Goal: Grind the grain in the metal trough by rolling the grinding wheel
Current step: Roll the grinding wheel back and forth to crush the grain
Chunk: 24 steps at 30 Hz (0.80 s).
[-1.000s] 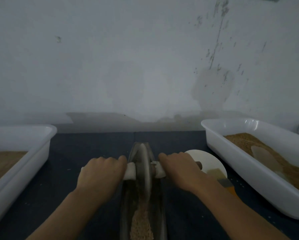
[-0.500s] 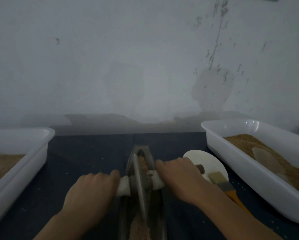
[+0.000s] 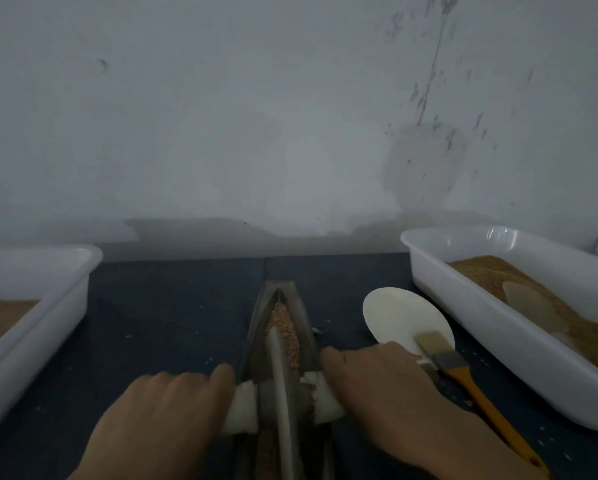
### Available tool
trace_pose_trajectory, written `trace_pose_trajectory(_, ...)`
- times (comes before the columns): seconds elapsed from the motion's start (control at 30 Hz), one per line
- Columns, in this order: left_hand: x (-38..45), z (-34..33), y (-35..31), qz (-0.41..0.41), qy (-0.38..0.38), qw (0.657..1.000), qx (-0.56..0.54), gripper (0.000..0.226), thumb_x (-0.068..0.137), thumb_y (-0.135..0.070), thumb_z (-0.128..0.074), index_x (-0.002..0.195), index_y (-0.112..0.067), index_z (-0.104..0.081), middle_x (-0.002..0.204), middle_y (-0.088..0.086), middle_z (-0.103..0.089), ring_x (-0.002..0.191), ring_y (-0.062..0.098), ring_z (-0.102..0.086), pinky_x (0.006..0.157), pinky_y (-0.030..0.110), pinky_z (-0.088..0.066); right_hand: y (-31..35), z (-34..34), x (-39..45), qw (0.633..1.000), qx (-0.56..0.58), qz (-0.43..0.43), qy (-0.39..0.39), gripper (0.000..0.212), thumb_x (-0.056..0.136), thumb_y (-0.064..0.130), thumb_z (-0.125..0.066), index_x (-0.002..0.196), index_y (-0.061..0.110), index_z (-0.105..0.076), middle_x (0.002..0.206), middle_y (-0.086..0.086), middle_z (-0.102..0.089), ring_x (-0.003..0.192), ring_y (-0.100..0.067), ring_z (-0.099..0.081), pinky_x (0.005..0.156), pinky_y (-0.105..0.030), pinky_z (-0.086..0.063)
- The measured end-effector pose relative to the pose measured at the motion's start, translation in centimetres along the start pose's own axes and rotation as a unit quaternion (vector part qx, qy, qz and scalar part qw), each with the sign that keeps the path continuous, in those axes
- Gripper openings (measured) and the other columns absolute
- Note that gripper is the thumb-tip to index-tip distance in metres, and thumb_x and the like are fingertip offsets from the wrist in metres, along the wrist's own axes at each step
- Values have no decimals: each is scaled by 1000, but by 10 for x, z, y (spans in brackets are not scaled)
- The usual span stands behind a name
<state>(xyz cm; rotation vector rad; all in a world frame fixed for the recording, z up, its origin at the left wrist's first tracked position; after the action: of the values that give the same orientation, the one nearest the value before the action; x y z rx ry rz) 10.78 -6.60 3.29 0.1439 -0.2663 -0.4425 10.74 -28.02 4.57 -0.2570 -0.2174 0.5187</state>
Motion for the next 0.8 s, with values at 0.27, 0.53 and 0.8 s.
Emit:
trace_pose_trajectory(0.27,41,2,5,40,-44,996,71,28,83,-36,-59,93,-30,-34,84,-7,-60,69,12,-59,55,27,-31,-31,-12,45,997,42,-47,-36,33,83,28,-63,92,24,-32,92,-1,-63,77,-24,-59,61,-32,-29)
trace_pose_trajectory(0.53,-7,4,-3,20,41,999,6,42,76,-47,-60,84,-35,-21,70,-10,-38,62,12,-42,55,28,-30,-3,-4,-12,995,9,50,-82,48,53,28,-81,79,24,-41,58,4,-56,43,-18,-51,41,-27,-18)
trace_pose_trajectory(0.8,29,0,6,39,-43,997,51,33,81,-35,-59,86,-29,-28,81,-6,-59,65,15,-56,56,29,-34,-28,-15,35,998,2,-30,-51,31,78,30,-65,91,25,-38,80,2,-62,67,-23,-60,57,-32,-34)
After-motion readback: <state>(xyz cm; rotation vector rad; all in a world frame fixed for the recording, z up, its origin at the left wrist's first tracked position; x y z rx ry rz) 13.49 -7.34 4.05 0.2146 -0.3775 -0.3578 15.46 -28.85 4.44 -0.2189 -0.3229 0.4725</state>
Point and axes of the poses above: each hand's wrist, its own x-axis towards the middle knuckle, its own z-axis out of the back of the hand, y = z × x, the point moved 3 cm from there along x, towards the middle knuckle
